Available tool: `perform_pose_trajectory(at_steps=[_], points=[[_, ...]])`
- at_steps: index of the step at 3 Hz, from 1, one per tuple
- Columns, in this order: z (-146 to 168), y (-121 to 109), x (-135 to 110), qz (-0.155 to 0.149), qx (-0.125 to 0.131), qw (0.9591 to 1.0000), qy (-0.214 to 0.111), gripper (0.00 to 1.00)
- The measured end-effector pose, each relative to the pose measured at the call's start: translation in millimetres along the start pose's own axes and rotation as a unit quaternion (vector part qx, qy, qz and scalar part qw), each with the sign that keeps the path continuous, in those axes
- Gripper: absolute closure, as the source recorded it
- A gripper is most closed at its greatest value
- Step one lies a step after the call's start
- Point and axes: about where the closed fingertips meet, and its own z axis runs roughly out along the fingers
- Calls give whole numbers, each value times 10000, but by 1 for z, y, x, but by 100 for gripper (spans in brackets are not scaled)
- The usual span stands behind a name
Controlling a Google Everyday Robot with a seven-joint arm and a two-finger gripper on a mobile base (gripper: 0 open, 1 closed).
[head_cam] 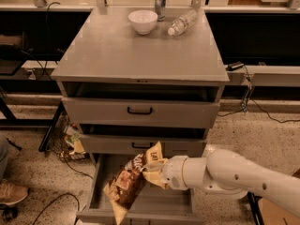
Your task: Place brown chip bag into bottom drawer
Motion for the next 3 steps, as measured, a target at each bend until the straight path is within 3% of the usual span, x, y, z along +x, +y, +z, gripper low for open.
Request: perform_pose_trajectory(at_steps=[1,2,3], points=[[45,-44,30,68,354,9989,-309,100],[62,-57,56,428,513,9970,-387,100],[62,-57,56,428,513,9970,-387,100]])
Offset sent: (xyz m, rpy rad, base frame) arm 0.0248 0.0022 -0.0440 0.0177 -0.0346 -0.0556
